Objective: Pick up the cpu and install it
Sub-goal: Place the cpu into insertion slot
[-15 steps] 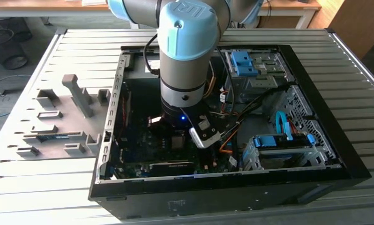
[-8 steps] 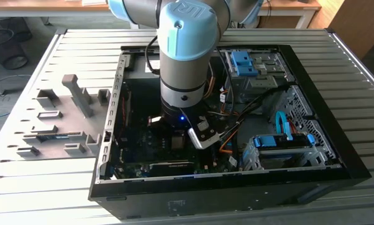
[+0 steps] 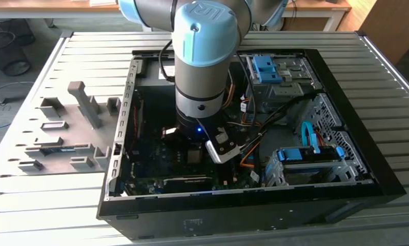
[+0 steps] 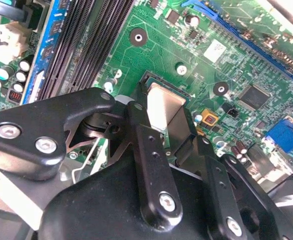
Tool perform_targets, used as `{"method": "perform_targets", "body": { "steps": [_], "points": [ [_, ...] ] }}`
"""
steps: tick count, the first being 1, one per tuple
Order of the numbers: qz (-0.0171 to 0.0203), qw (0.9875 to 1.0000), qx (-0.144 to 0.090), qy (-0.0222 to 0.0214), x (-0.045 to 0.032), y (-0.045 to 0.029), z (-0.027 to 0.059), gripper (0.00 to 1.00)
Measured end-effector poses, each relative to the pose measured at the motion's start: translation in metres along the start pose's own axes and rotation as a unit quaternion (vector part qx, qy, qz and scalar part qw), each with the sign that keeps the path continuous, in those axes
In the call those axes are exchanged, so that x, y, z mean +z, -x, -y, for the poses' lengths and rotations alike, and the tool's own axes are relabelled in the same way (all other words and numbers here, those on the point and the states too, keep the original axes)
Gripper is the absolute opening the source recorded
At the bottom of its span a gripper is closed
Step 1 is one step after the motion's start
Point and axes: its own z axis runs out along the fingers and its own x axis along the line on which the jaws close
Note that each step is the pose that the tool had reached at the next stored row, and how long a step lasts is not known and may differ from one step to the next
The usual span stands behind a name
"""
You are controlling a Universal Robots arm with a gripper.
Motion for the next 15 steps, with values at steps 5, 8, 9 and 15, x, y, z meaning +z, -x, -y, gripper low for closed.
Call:
{"method": "perform_targets", "body": {
  "steps": [5,8,9,15],
  "points": [
    [0.0001,1.0000,-0.001,0.0001,0.0006,0.0001,-0.0002,0.41],
    [0.0001,1.0000,-0.003,0.0000,0.0006,0.0001,-0.0006,0.41],
    [0.0001,1.0000,-0.003,0.0000,0.0006,0.0001,-0.0006,0.41],
    [0.0000,1.0000,-0.003,-0.0002,0.0009,0.0001,-0.0010,0.41]
  ]
}}
